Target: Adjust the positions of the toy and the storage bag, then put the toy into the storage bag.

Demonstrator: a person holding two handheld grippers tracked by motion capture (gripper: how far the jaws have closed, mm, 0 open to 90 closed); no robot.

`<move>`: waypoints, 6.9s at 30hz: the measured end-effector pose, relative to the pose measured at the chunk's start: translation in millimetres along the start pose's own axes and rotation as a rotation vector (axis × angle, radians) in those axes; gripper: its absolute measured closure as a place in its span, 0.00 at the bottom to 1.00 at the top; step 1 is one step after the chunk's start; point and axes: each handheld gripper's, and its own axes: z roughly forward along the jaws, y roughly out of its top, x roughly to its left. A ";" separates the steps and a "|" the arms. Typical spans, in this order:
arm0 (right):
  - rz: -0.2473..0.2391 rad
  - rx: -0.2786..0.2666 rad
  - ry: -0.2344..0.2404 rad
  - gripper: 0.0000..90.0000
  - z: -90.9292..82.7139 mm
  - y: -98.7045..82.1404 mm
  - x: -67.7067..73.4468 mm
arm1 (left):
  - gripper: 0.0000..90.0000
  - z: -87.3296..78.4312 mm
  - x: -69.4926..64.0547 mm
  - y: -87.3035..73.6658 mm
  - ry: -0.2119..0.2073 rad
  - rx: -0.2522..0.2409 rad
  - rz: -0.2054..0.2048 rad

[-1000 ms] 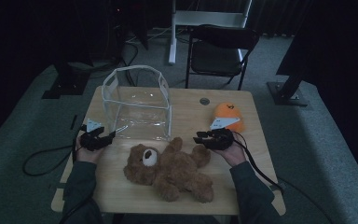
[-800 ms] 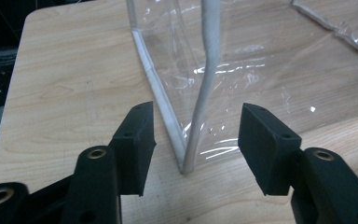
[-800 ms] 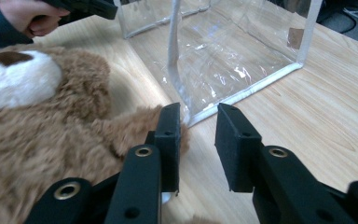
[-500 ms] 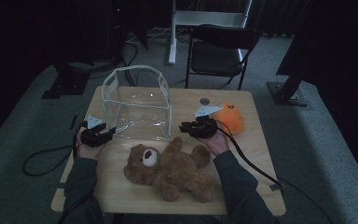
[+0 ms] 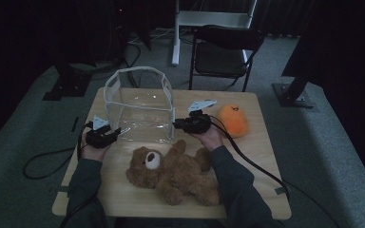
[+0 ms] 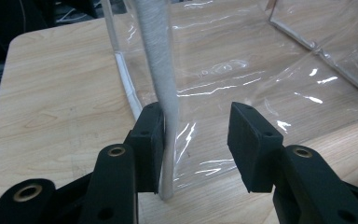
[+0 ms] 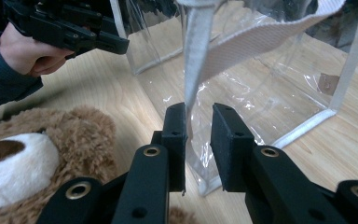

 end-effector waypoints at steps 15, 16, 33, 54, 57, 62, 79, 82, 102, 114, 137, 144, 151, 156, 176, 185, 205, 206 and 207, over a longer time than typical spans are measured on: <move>0.021 -0.030 0.034 0.95 7.7 6.2 -0.6 | 0.86 1.7 -0.3 2.4 0.028 0.005 0.004; 0.024 -0.033 0.033 0.95 7.3 5.5 -1.0 | 0.87 2.3 -1.2 3.1 0.029 0.007 0.009; 0.049 -0.047 -0.046 0.95 -30.1 -13.9 -22.6 | 0.96 21.4 -37.2 23.9 -0.064 0.018 0.102; 0.047 -0.069 -0.107 0.95 -96.8 -52.7 -23.4 | 0.97 15.8 -84.8 28.4 -0.256 -0.009 0.205; 0.044 -0.079 -0.104 0.95 -104.6 -57.2 -20.9 | 0.97 10.4 -89.8 27.1 -0.279 -0.020 0.217; 0.044 -0.079 -0.107 0.95 -110.4 -62.6 -17.8 | 0.97 8.3 -92.2 25.6 -0.294 -0.016 0.222; 0.030 -0.081 -0.117 0.95 -129.8 -82.5 -2.5 | 0.97 -1.7 -104.6 22.7 -0.345 -0.009 0.275; 0.030 -0.082 -0.121 0.95 -134.1 -85.8 -0.2 | 0.97 -3.6 -107.9 22.3 -0.358 -0.007 0.286; 0.025 -0.076 -0.161 0.68 -150.1 -95.1 12.3 | 0.85 -9.9 -112.1 18.0 -0.401 -0.007 0.295; 0.006 -0.116 -0.201 0.53 -171.6 -92.9 20.1 | 0.65 -28.5 -85.1 12.1 -0.442 -0.093 0.193; -0.048 -0.121 -0.074 0.51 -163.0 -80.5 37.0 | 0.50 -0.4 -33.9 -28.6 -0.207 0.024 0.033; -0.061 -0.105 -0.062 0.48 -155.6 -80.8 40.8 | 0.49 4.2 -27.5 -34.7 -0.194 0.043 0.012; -0.084 -0.078 -0.046 0.43 -142.1 -75.6 44.3 | 0.47 9.3 -26.1 -38.8 -0.166 0.072 0.003; -0.107 -0.079 -0.026 0.43 -135.6 -66.9 49.4 | 0.47 13.3 -27.6 -40.5 -0.149 0.098 0.012; -0.168 -0.032 0.062 0.43 -102.2 -42.8 66.5 | 0.44 25.7 -29.3 -46.9 -0.110 0.149 0.026; -0.189 -0.017 0.076 0.42 -90.4 -38.7 72.3 | 0.43 26.2 -30.2 -47.1 -0.108 0.147 0.020; -0.219 0.015 0.084 0.33 -78.3 -32.7 82.6 | 0.33 27.5 -30.5 -46.8 -0.093 0.155 0.010; -0.223 0.012 0.081 0.33 -77.4 -31.6 83.5 | 0.33 27.5 -30.5 -46.8 -0.093 0.155 0.010; -0.221 0.008 0.086 0.33 -77.0 -31.0 83.8 | 0.33 27.5 -30.5 -46.8 -0.093 0.156 0.010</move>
